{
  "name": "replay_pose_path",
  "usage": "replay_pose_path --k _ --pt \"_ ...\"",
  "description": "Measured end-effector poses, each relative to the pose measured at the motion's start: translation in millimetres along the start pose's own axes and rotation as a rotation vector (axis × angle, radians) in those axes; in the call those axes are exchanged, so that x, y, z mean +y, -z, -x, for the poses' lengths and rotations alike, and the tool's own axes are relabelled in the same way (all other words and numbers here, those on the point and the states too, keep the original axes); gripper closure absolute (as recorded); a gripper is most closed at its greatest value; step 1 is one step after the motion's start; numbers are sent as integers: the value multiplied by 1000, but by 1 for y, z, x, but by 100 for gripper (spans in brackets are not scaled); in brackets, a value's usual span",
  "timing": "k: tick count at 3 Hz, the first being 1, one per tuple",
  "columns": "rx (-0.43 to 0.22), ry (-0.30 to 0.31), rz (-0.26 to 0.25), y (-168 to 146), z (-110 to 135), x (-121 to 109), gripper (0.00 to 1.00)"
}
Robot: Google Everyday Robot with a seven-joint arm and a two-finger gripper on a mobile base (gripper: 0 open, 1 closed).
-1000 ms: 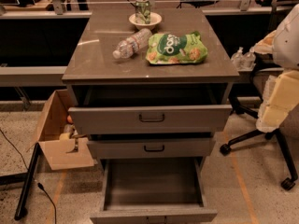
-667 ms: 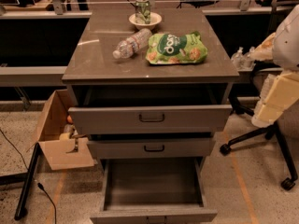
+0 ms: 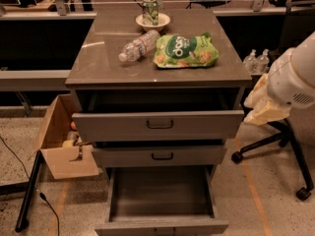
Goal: Close bottom drawer
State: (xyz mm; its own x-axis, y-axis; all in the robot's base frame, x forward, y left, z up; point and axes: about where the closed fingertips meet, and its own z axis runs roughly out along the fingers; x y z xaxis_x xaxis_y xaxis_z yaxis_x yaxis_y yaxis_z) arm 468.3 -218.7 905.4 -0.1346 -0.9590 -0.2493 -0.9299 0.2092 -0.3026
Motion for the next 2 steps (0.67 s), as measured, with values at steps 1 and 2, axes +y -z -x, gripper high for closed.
replay_pose_path --k 1,2 --pt "-41 72 32 -88 -23 18 87" --pt "-71 128 30 -161 -35 27 100"
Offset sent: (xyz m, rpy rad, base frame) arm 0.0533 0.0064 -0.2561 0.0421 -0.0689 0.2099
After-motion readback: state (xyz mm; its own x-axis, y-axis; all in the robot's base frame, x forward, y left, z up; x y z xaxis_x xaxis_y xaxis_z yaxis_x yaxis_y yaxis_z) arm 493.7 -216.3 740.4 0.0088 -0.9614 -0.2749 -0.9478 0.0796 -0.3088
